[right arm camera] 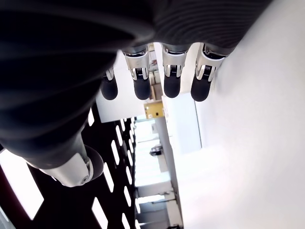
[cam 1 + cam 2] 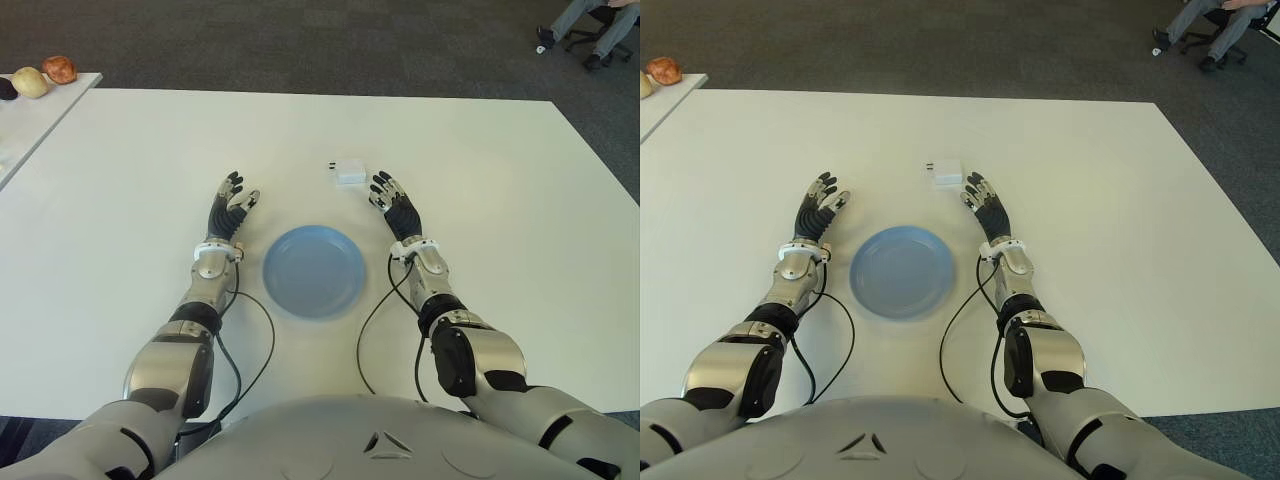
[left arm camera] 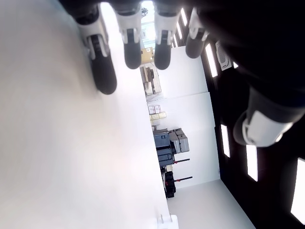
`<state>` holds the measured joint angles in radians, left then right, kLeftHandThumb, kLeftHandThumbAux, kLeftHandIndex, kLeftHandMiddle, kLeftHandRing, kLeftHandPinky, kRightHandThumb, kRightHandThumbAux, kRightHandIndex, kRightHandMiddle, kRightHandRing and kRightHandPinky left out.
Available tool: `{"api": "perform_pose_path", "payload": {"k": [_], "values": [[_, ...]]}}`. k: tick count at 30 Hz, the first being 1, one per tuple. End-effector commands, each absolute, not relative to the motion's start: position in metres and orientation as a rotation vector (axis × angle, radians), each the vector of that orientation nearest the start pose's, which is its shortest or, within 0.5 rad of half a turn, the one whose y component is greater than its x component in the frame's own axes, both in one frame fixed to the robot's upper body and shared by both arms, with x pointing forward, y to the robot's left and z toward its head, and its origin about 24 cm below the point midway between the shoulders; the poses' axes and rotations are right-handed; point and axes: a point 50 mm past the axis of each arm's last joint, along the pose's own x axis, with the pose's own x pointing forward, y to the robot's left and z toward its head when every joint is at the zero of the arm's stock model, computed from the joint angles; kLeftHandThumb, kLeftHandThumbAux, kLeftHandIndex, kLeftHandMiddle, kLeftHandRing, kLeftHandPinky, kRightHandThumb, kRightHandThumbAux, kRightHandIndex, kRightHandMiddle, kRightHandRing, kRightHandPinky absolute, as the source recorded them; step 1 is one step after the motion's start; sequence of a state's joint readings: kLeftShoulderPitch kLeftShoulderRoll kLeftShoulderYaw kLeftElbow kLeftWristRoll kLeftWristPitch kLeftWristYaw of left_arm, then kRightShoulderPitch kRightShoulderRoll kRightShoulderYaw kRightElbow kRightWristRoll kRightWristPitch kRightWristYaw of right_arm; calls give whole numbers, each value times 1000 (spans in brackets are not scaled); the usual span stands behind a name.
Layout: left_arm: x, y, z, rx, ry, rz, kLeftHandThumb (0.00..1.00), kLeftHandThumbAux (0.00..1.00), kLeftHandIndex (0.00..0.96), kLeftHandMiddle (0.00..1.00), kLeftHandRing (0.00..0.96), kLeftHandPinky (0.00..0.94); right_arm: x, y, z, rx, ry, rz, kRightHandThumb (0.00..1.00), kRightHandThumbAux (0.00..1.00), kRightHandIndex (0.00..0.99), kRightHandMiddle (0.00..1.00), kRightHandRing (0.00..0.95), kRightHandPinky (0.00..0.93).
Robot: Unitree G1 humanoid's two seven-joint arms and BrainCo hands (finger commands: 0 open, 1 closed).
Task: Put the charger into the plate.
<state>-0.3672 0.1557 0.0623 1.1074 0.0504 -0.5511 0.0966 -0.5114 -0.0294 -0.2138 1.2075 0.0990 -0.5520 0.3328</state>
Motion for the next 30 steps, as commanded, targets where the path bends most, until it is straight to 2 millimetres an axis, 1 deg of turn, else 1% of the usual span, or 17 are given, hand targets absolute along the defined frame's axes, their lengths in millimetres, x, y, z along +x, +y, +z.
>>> {"api": "perform_pose_path", "payload": {"k": [1, 7, 14, 19, 20, 22, 24, 25, 28, 30], "values": [[240, 193, -87, 195, 432, 84, 0, 568, 79, 126, 120, 117, 274, -148, -66, 174, 340, 173, 0, 687, 10, 63, 34, 63], [239, 192, -88, 196, 441, 90, 0, 562, 76, 121, 113, 98, 274, -150, -66, 177, 333, 155, 0, 682, 11, 64, 37, 57], [238, 192, -89, 205, 450, 90, 0, 568, 70, 108, 99, 78, 277, -152, -59, 161, 272, 117, 10, 645, 34, 85, 60, 83], [239, 191, -89, 209, 454, 89, 0, 573, 69, 104, 95, 85, 299, -149, -33, 118, 153, 79, 37, 662, 47, 97, 74, 109], [240, 191, -89, 210, 458, 90, 0, 574, 69, 104, 95, 87, 308, -147, -22, 91, 111, 63, 47, 672, 49, 100, 78, 115], [240, 191, -89, 210, 463, 91, 0, 576, 69, 103, 96, 87, 319, -143, -6, 41, 50, 39, 67, 691, 51, 102, 84, 119], [241, 190, -89, 210, 464, 91, 0, 578, 69, 103, 96, 86, 324, -141, 0, 8, 25, 28, 88, 703, 54, 101, 86, 117], [241, 190, -89, 209, 462, 91, 0, 578, 69, 102, 96, 86, 327, -140, 5, -19, 8, 23, 91, 705, 54, 101, 87, 117], [242, 189, -89, 210, 457, 86, 0, 577, 68, 100, 94, 81, 341, -136, 27, -146, -80, 15, 134, 711, 50, 94, 85, 111], [242, 188, -88, 211, 457, 84, 0, 579, 70, 100, 93, 78, 347, -136, 37, -225, -115, 11, 162, 706, 46, 87, 83, 111]]}}
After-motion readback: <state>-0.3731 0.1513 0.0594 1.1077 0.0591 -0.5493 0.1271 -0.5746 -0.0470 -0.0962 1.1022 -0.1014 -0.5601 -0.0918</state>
